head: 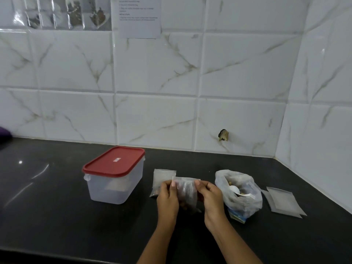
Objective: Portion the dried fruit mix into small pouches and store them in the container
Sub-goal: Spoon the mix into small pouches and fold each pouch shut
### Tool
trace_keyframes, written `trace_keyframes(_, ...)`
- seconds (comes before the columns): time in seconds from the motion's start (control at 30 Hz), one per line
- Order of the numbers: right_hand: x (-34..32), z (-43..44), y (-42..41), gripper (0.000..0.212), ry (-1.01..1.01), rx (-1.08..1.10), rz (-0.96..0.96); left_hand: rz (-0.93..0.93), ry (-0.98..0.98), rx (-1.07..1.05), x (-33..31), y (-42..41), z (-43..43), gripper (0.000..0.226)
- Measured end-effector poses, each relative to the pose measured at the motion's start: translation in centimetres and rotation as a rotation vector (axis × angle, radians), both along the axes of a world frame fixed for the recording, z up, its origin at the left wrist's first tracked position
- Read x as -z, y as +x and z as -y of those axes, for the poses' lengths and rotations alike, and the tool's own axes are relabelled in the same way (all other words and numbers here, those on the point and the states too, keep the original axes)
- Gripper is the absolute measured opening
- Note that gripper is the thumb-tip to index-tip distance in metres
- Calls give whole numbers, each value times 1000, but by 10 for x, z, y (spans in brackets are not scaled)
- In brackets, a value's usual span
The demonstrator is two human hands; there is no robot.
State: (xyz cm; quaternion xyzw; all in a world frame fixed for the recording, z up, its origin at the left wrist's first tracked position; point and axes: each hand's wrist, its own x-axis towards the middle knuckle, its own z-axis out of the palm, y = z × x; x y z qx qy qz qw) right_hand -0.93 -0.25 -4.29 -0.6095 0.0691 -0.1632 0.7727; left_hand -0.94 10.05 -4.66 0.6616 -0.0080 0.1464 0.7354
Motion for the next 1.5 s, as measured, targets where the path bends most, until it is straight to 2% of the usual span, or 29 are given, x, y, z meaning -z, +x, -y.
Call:
trace_keyframes(0.17, -5, -20, 7, 10, 29, -35, 40, 43, 6, -207, -5, 4, -16, 14)
trace_keyframes(0.23, -6, -30, 8, 18, -10, -117, 40, 64, 9, -292, -6, 9, -24, 14)
trace_keyframes(0.3, -5, -39, 11, 27, -89, -180, 45, 78, 41, -345, -5, 17, -32, 9)
trace_keyframes(0.4, 0, -50, 19, 35, -280, -111, 98, 53, 125, -373, -2, 29, -37, 9)
trace_keyframes(0.6, 8, -56, 42, 28, -511, -39, 90, -36, 223, -418, -2, 45, -34, 6)
trace_keyframes(0.7, 13, -54, 50, 30, -640, -29, 61, -77, 272, -426, 1, 52, -35, 10)
trace_keyframes(0.9, 15, -50, 49, 40, -682, -57, 24, -108, 388, -420, 4, 57, -38, 22)
trace_keyframes(1.1, 10, -46, 39, 37, -717, -10, 73, -31, 595, -460, 3, 42, -39, 40)
trace_keyframes(1.33, -4, -15, 27, 37, -959, 101, 179, 102, 815, -401, -10, 34, -27, 48)
trace_keyframes(1.5, -28, 18, 14, 36, -928, 175, 213, 221, 831, -278, -34, 26, 14, 47)
